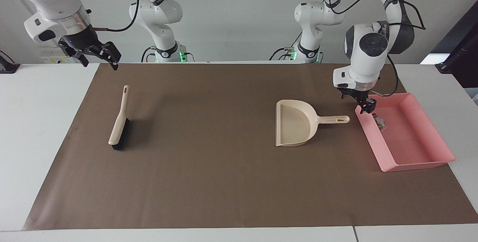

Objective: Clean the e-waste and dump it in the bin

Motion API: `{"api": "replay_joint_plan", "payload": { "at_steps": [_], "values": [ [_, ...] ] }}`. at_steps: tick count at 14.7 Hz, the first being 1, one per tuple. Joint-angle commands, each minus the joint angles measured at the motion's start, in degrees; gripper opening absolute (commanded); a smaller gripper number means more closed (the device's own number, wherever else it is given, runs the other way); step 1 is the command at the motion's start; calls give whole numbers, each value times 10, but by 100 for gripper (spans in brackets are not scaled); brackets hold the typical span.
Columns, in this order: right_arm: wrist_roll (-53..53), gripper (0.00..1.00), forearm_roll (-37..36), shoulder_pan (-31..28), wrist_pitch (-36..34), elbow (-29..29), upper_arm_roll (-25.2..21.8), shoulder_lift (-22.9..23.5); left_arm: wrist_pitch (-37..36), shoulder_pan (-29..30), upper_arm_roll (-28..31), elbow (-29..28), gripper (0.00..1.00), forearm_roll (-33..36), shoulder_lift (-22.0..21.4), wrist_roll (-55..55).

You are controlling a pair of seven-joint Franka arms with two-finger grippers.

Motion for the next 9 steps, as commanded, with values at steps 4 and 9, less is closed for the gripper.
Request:
{"api": "replay_joint_plan", "payload": {
  "at_steps": [4,9],
  "values": [
    [18,100,1,-9,40,-89,13,-57,-20,54,0,-4,99,-77,-25,-232],
    [18,100,5,-48,32,-38,63,-31,-39,107,3,56,99,-172,-25,-370]
  ]
}}
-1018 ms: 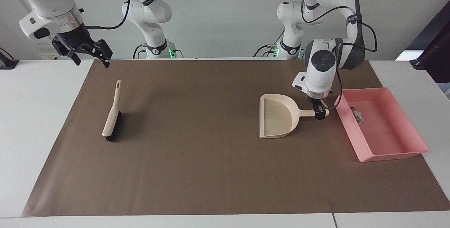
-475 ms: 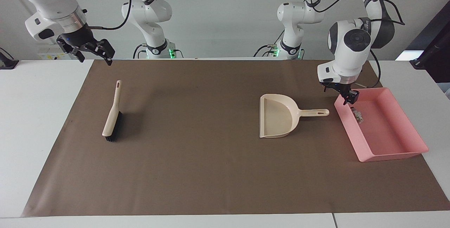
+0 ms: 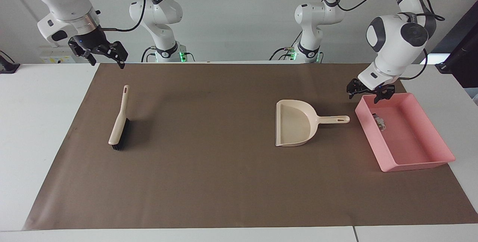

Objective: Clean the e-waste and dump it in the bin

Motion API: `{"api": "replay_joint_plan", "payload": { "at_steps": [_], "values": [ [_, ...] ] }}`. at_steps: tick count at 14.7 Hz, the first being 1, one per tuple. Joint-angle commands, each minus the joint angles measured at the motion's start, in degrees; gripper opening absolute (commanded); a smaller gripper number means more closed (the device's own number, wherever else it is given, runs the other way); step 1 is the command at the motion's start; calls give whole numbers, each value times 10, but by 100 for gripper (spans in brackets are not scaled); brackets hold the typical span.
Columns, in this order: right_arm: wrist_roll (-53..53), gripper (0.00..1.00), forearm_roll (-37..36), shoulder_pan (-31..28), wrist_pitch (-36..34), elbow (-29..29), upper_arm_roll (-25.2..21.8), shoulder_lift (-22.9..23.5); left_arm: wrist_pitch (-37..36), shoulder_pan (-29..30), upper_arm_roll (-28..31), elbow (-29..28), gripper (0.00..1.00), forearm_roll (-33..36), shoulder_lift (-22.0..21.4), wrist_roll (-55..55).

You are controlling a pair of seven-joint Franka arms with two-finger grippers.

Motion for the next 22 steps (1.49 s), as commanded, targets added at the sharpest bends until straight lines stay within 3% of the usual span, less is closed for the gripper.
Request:
{"api": "replay_joint_plan", "payload": {
  "at_steps": [1,5,8,10,16,18,22],
  "values": [
    [9,100,5,-11,1,24,7,10,-40,18,-2,55,99,-29,-2,-69],
    [8,100,8,24,-20,66,-32,39,-134,19,-1,190,99,-29,28,-94],
    [7,100,23,24,-24,61,-31,34,-162,10,-6,235,99,-28,31,-148],
    [9,100,35,24,-21,60,-32,32,-177,-17,-13,229,99,-25,23,-167],
    [9,100,35,25,-21,49,-31,27,-217,-11,-11,257,99,-25,32,-159],
    [13,100,35,26,-14,23,-30,13,-212,-11,-11,251,99,-22,30,-160],
    [13,100,36,27,-6,26,-30,15,-199,-11,-11,229,99,-22,22,-157]
  ]
}}
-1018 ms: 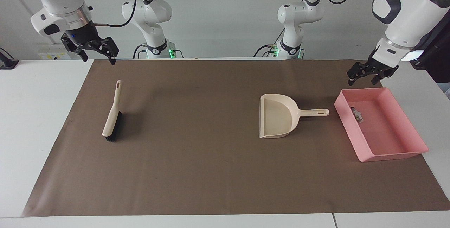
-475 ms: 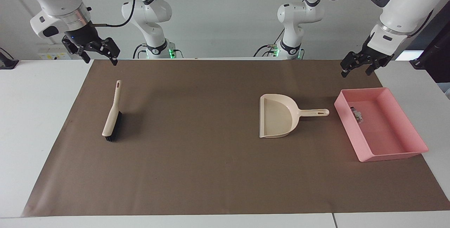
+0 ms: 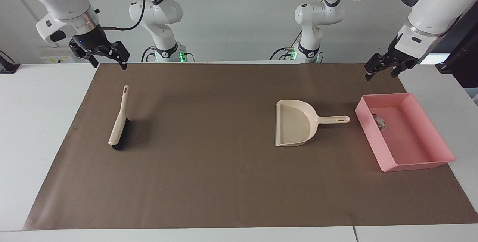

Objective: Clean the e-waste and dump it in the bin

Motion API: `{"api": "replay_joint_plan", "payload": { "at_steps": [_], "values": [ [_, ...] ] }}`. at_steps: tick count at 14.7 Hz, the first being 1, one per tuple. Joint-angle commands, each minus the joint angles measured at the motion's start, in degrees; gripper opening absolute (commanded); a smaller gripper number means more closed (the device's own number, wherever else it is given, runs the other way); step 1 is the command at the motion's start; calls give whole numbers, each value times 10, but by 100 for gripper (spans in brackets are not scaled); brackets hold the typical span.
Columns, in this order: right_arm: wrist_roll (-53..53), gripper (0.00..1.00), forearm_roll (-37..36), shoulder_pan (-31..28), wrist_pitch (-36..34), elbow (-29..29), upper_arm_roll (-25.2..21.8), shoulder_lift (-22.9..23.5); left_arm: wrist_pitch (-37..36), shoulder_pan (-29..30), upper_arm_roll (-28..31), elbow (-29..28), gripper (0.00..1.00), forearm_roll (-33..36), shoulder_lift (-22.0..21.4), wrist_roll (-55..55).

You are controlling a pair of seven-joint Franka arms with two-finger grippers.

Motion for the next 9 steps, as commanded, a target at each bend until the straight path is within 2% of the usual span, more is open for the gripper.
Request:
{"api": "replay_joint_plan", "payload": {
  "at_steps": [1,9],
  "values": [
    [9,100,9,3,8,-15,-4,-12,5,1,1,-1,99,0,1,1],
    [9,100,9,4,7,-15,-4,-13,8,2,2,-16,99,0,-5,35]
  ]
}}
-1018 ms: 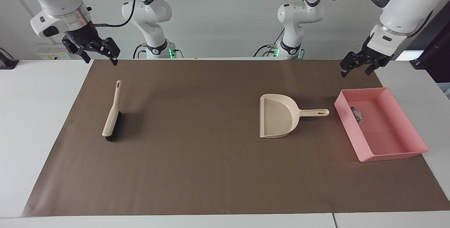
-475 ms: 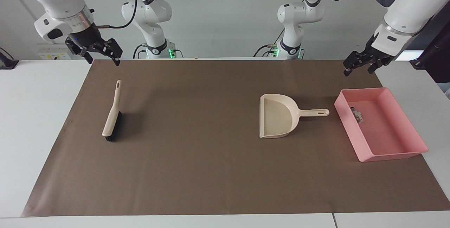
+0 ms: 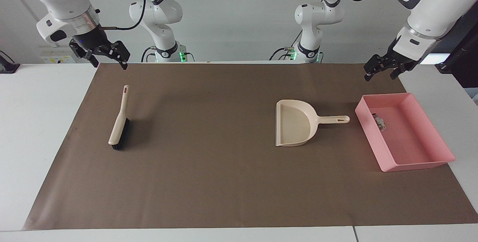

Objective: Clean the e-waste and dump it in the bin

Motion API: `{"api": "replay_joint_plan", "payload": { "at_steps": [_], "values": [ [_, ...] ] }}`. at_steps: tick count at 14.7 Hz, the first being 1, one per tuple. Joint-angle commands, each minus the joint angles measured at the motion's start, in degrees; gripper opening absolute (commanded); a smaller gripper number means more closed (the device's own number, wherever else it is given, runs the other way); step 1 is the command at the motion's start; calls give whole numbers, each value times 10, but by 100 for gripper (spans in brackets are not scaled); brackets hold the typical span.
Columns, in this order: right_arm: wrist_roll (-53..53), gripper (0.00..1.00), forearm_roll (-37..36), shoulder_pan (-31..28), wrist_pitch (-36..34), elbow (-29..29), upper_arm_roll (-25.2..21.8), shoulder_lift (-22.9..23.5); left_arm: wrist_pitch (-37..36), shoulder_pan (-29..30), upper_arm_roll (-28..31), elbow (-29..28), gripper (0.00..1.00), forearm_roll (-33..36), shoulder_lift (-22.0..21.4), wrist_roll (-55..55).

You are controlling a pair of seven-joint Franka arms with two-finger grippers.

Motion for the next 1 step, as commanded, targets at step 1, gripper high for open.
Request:
{"api": "replay_joint_plan", "payload": {
  "at_steps": [1],
  "values": [
    [8,100,8,4,7,-16,-4,-13,8,2,2,-11,99,0,-7,11]
  ]
}}
